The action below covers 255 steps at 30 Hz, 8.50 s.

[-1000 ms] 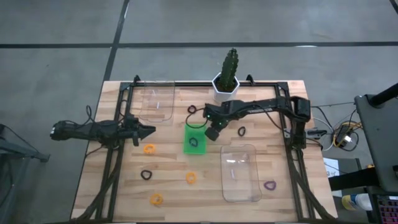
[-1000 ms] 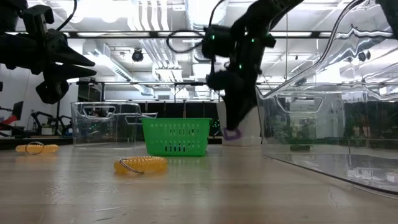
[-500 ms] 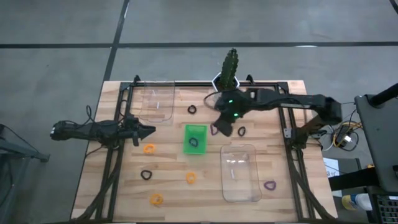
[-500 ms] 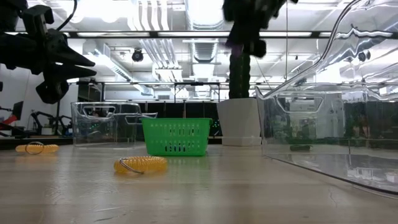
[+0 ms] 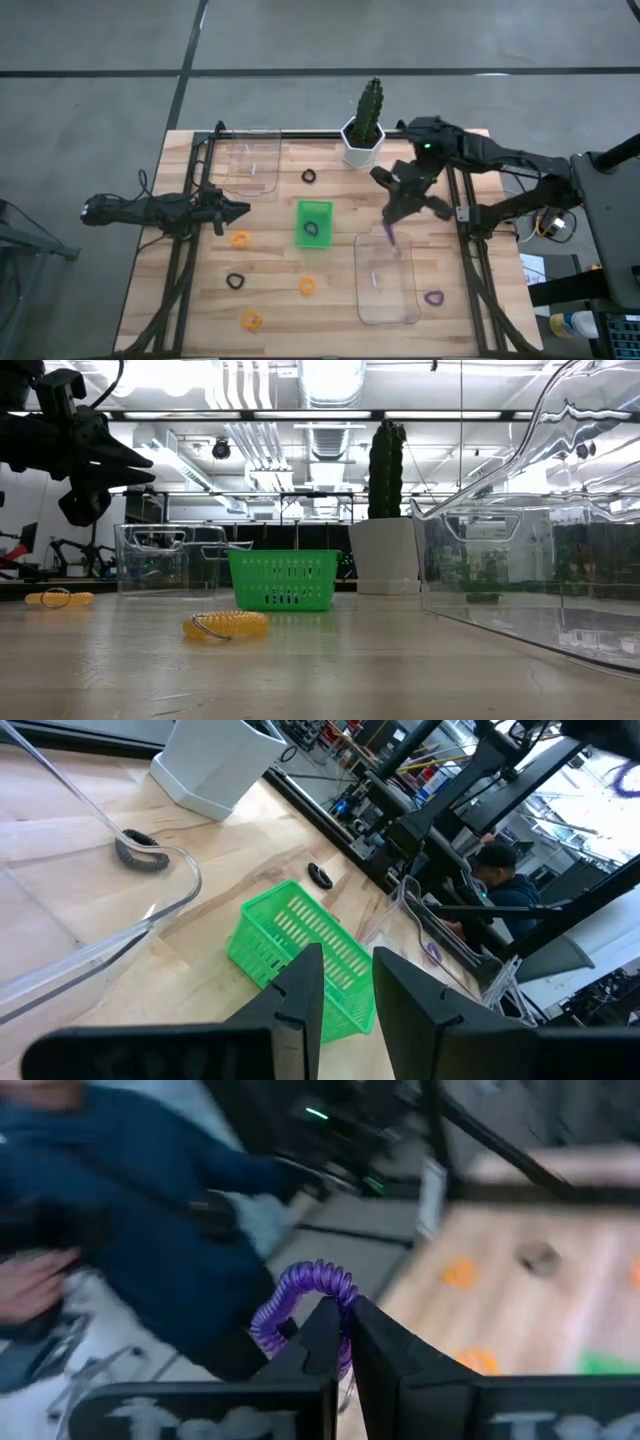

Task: Sort spring keychains
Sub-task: Put the top purple spring keychain into the green bin, then put the purple spring keychain into the green bin

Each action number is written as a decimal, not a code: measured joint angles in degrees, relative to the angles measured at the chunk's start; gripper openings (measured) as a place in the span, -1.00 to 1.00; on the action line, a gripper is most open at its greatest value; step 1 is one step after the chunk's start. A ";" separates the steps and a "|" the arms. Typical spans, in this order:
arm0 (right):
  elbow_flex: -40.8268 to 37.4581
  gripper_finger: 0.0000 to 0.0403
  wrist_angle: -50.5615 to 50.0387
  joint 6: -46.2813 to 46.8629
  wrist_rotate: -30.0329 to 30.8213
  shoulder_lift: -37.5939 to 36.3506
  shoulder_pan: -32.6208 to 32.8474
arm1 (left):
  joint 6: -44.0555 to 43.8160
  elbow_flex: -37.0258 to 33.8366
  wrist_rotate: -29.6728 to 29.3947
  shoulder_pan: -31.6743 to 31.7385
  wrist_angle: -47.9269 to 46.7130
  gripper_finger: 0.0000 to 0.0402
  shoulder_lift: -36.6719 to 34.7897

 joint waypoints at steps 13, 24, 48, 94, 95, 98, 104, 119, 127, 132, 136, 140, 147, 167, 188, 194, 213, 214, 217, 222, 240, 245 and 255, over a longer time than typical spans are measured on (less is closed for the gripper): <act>-0.02 -0.94 18.86 -1.13 -15.84 -2.36 0.92 | -0.20 0.00 0.00 0.01 0.00 -0.59 0.00; -0.11 -0.94 10.83 9.03 20.03 -0.27 2.20 | -0.24 0.00 -0.02 0.00 -0.02 -0.59 0.00; 11.17 -0.94 0.80 8.98 50.03 36.46 7.38 | -0.28 0.00 -0.04 0.01 0.04 -0.59 0.02; 19.69 -0.85 -10.25 6.22 58.10 52.31 7.17 | -0.11 0.00 -0.02 0.01 -0.72 -0.59 0.37; 19.69 -0.81 -10.25 6.23 58.08 52.31 7.17 | -0.15 0.00 -0.02 0.00 -0.72 -0.59 0.37; 19.71 -0.68 -10.24 6.23 58.05 52.31 7.15 | -0.17 0.00 -0.02 0.01 -0.72 -0.59 0.37; 19.69 -0.51 -10.26 4.92 57.99 52.02 7.07 | -0.21 0.00 -0.02 0.01 -0.70 -0.59 0.37; 22.53 -0.63 -32.49 10.07 60.78 39.07 7.66 | -0.17 0.00 0.00 0.01 -0.68 -0.59 0.42; 20.82 -0.63 -45.64 20.87 68.48 26.37 10.25 | -0.13 0.00 -0.02 -0.01 -0.83 -0.59 0.51; 14.55 -0.57 -50.75 31.26 68.47 16.77 13.13 | -0.14 0.00 0.01 0.03 -0.74 -0.59 0.78; 6.76 -0.53 -51.01 41.09 68.28 8.60 17.47 | -0.17 0.00 0.00 0.01 -0.70 -0.59 0.79; -1.64 -0.50 -51.03 52.70 67.16 1.04 23.74 | -0.20 0.00 0.00 0.01 -0.72 -0.59 0.79; -12.58 -0.50 -49.89 66.20 62.28 -7.73 37.09 | -0.20 0.00 0.00 -0.01 -0.72 -0.59 0.78; -27.14 -0.49 -27.78 67.96 50.12 -3.00 58.37 | -0.24 0.00 -0.02 -0.01 -0.72 -0.59 0.76; -33.33 -0.49 -16.69 69.78 53.44 1.64 60.28 | -0.34 0.00 -0.02 0.01 -0.68 -0.59 0.74; -33.57 -0.49 -16.80 75.73 53.44 1.67 61.10 | -0.42 0.00 -0.02 -0.01 -0.68 -0.59 0.74; -33.81 -0.49 -14.00 117.52 59.41 1.66 71.45 | -0.52 0.00 -0.02 -0.01 -0.70 -0.59 0.74; -33.81 -0.49 -13.98 118.96 60.08 1.66 71.66 | -0.52 0.00 -0.02 -0.01 -0.70 -0.59 0.74; -33.81 -0.49 -13.99 122.52 61.41 1.66 71.93 | -0.52 0.00 -0.02 -0.01 -0.69 -0.59 0.74; -33.81 -0.49 -14.03 126.28 62.47 1.66 71.91 | -0.52 0.00 -0.02 -0.01 -0.70 -0.59 0.74; -36.49 -0.49 -14.00 126.02 62.30 1.66 68.60 | -0.52 0.00 0.00 -0.01 -0.70 -0.59 0.74; -37.21 -0.49 -13.98 125.97 61.76 1.66 68.06 | -0.95 0.00 0.00 -0.01 -0.70 -0.59 0.74; -37.62 -0.49 -14.13 125.75 57.45 1.66 68.08 | -1.77 0.00 0.00 0.00 -0.70 -0.59 0.74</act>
